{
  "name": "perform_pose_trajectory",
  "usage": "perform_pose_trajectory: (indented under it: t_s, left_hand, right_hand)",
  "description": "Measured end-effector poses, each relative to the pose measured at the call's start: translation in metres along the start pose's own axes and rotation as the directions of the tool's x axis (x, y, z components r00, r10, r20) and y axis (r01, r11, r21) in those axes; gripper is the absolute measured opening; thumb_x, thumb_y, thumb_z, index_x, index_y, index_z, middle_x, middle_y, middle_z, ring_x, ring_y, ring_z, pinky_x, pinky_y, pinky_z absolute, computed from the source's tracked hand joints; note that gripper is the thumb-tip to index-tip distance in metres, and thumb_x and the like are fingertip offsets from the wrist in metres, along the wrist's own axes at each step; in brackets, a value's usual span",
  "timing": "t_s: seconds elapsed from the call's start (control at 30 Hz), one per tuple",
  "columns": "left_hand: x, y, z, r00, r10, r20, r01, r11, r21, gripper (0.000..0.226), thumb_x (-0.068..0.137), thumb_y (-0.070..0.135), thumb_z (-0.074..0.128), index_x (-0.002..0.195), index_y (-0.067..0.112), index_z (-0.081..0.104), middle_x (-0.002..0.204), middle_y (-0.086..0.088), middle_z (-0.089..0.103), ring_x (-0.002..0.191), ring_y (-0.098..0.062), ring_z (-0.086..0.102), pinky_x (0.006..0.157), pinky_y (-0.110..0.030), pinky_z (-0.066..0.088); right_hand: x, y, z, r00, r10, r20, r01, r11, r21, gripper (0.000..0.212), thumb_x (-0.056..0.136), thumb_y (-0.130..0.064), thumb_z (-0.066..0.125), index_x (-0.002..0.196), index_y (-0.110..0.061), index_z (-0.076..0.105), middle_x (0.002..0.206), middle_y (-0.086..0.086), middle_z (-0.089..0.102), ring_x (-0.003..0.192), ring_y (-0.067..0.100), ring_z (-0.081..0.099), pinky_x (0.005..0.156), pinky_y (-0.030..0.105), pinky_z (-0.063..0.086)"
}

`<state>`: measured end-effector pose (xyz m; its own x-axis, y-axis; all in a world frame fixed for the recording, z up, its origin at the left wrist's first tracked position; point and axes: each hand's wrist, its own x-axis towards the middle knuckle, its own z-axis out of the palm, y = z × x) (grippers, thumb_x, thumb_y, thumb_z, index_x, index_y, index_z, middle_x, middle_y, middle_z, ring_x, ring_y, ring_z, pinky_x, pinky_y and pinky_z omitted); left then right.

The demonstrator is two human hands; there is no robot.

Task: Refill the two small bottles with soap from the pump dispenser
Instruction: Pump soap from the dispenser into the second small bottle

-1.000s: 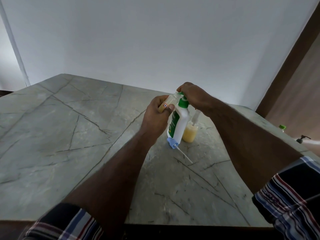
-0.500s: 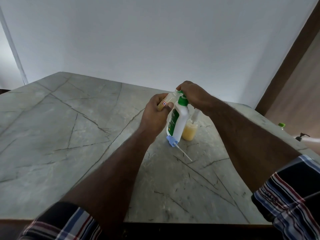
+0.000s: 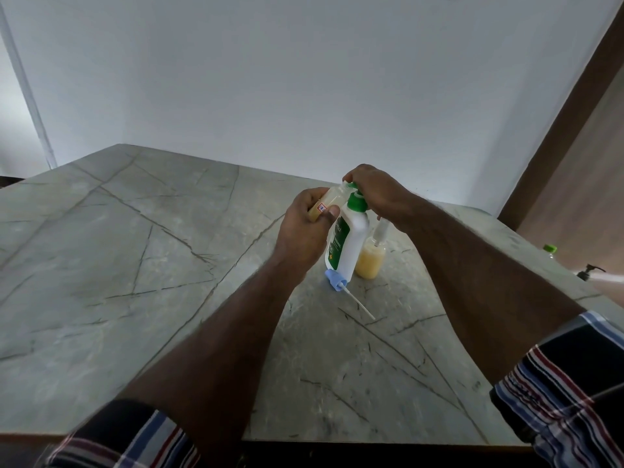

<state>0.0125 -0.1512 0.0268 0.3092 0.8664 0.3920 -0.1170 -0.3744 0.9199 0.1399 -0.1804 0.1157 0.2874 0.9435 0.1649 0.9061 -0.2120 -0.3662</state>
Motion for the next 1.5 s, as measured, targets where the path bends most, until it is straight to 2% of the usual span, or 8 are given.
perform_pose_trajectory:
  t_s: [0.23,0.53,0.7,0.87,1.03,1.13,1.3,1.5]
  left_hand:
    - [-0.001,0.003,-0.001,1.000,0.013,0.005,-0.013,1.000,-0.007,0.029,0.099,0.019,0.058,0.127,0.016,0.056,0.113,0.005,0.064,0.098,-0.005,0.061,0.080,-0.019,0.048]
    - [0.001,0.000,0.000,1.000,0.018,-0.003,-0.018,0.999,0.028,0.027,0.099,0.020,0.058,0.126,0.018,0.057,0.105,0.013,0.061,0.095,-0.003,0.060,0.075,-0.015,0.045]
    - [-0.001,0.002,-0.002,1.000,0.012,0.015,-0.012,1.000,0.007,0.027,0.099,0.019,0.058,0.126,0.017,0.057,0.106,0.012,0.062,0.094,-0.001,0.060,0.073,-0.012,0.044]
    - [-0.001,0.003,-0.001,1.000,0.016,0.017,-0.016,0.999,-0.027,0.025,0.099,0.019,0.058,0.124,0.018,0.058,0.107,0.009,0.063,0.095,-0.002,0.061,0.075,-0.015,0.046]
    - [-0.001,0.001,-0.001,1.000,0.013,0.008,-0.013,1.000,-0.027,0.026,0.099,0.018,0.058,0.124,0.016,0.058,0.107,0.009,0.063,0.094,-0.002,0.060,0.074,-0.013,0.045]
    - [-0.001,0.000,-0.001,1.000,0.017,0.012,-0.017,1.000,-0.006,0.027,0.099,0.018,0.058,0.126,0.015,0.057,0.107,0.009,0.062,0.094,-0.002,0.060,0.073,-0.013,0.045]
    - [-0.001,0.002,-0.001,1.000,0.009,0.019,-0.008,1.000,-0.012,0.028,0.099,0.019,0.057,0.127,0.016,0.056,0.108,0.008,0.063,0.095,-0.003,0.060,0.073,-0.014,0.045]
    - [0.000,0.001,0.000,1.000,0.010,0.016,-0.010,1.000,-0.030,0.026,0.099,0.019,0.057,0.125,0.018,0.056,0.109,0.008,0.062,0.098,-0.005,0.060,0.078,-0.017,0.047]
  right_hand:
    - [-0.001,-0.003,-0.006,1.000,0.021,0.007,-0.021,0.998,0.063,0.037,0.102,-0.005,0.032,0.132,0.006,0.050,0.138,0.025,0.046,0.128,0.040,0.042,0.100,0.042,0.038]
    - [-0.005,-0.001,0.001,1.000,0.008,-0.024,-0.006,0.996,0.087,0.038,0.102,-0.003,0.031,0.134,0.004,0.049,0.139,0.025,0.046,0.128,0.040,0.043,0.086,0.035,0.037]
    - [-0.004,-0.003,-0.003,1.000,0.023,-0.012,-0.022,0.996,0.089,0.037,0.102,-0.003,0.032,0.133,0.005,0.049,0.140,0.024,0.045,0.129,0.040,0.041,0.098,0.038,0.038]
    - [-0.004,-0.006,-0.007,1.000,0.024,0.006,-0.024,0.995,0.101,0.039,0.103,-0.009,0.031,0.136,0.002,0.049,0.141,0.024,0.045,0.131,0.040,0.041,0.068,0.026,0.034]
    - [-0.005,-0.005,-0.002,1.000,0.006,-0.009,-0.005,0.997,0.076,0.038,0.103,-0.005,0.030,0.134,0.003,0.049,0.139,0.023,0.047,0.126,0.037,0.045,0.088,0.032,0.038]
    - [-0.009,-0.002,0.001,0.999,-0.017,-0.034,0.019,0.998,0.065,0.037,0.103,-0.006,0.028,0.132,0.002,0.050,0.136,0.020,0.049,0.121,0.030,0.049,0.091,0.029,0.040]
    - [-0.008,-0.007,-0.005,1.000,0.009,0.014,-0.010,0.998,0.066,0.038,0.102,-0.004,0.031,0.135,0.004,0.049,0.141,0.023,0.045,0.130,0.038,0.040,0.101,0.039,0.037]
    - [-0.010,-0.008,-0.008,1.000,-0.001,-0.005,0.001,0.997,0.075,0.038,0.102,-0.006,0.031,0.134,0.002,0.050,0.140,0.021,0.046,0.128,0.035,0.044,0.101,0.037,0.039]
